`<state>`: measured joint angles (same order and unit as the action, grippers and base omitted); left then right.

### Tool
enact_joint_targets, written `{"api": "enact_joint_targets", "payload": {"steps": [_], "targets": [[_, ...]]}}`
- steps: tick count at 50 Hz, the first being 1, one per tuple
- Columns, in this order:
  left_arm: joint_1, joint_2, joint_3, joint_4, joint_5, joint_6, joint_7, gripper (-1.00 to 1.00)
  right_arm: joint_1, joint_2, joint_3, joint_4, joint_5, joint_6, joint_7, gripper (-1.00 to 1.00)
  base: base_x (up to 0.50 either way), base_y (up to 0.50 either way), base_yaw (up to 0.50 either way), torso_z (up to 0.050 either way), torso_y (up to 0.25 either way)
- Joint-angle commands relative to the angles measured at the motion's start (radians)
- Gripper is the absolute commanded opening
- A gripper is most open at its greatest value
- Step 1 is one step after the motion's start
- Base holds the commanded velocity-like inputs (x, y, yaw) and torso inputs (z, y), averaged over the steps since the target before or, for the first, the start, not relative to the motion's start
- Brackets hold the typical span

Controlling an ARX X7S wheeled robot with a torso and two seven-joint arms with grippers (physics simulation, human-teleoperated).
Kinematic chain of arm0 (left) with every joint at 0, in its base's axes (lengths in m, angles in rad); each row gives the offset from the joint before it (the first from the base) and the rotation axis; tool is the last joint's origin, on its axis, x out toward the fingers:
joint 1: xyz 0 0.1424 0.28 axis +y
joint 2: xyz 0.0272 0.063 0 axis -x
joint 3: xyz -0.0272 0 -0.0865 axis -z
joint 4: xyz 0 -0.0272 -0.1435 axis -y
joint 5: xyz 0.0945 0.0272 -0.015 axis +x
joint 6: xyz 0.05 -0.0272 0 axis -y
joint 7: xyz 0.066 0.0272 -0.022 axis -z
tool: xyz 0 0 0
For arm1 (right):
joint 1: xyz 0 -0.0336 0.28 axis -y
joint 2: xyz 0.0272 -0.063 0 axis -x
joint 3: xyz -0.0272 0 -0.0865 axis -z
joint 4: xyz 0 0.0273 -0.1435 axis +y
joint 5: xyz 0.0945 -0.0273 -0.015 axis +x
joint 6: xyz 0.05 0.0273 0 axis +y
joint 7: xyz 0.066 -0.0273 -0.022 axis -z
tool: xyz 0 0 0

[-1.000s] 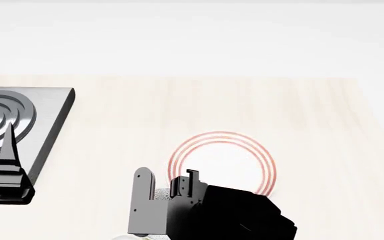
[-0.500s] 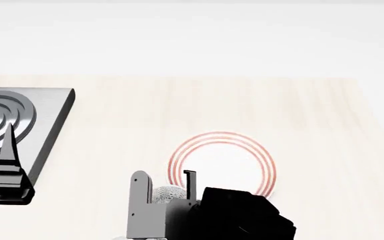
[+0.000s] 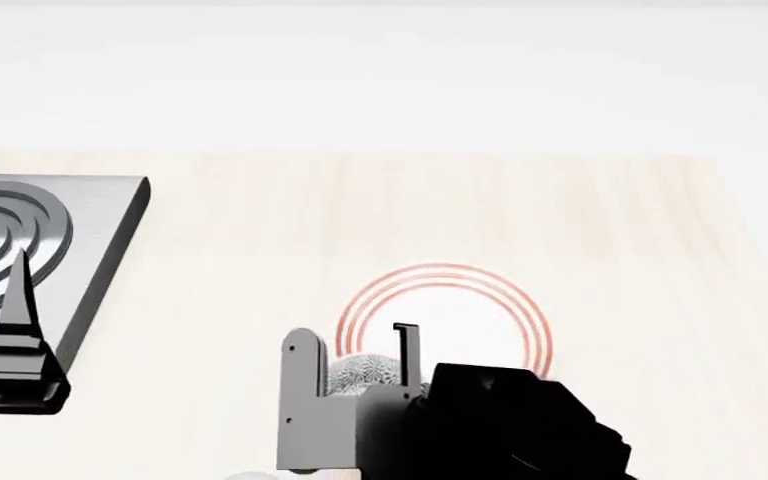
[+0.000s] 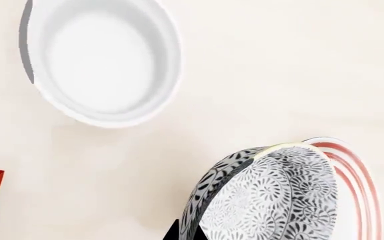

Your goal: Pick the akita bowl between the plate and the ramekin and place it on the plate.

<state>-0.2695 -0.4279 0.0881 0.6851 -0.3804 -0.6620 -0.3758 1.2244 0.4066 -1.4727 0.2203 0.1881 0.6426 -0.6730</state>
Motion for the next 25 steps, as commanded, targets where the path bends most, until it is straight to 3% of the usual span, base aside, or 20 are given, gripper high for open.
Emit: {"api": "enact_joint_targets", "payload": {"steps": [1,13,25], "targets": [[0.019,0.013,-0.021,0.022,-0.015,0.000,0.051,1.00,0.040,0.052,0.027,-0.161,-0.037,0.090,-0.021,-1.00,0.00,0.00,0.00,0.000,0.000],[0.016,0.009,-0.021,0.041,-0.029,-0.019,0.044,1.00,0.094,0.130,0.053,-0.324,-0.027,0.192,-0.025,-1.00,0.00,0.00,0.00,0.000,0.000],[0.012,0.007,-0.013,0.038,-0.029,-0.021,0.041,1.00,0.139,0.175,0.079,-0.345,-0.027,0.238,-0.028,-1.00,0.00,0.00,0.00,0.000,0.000]]}}
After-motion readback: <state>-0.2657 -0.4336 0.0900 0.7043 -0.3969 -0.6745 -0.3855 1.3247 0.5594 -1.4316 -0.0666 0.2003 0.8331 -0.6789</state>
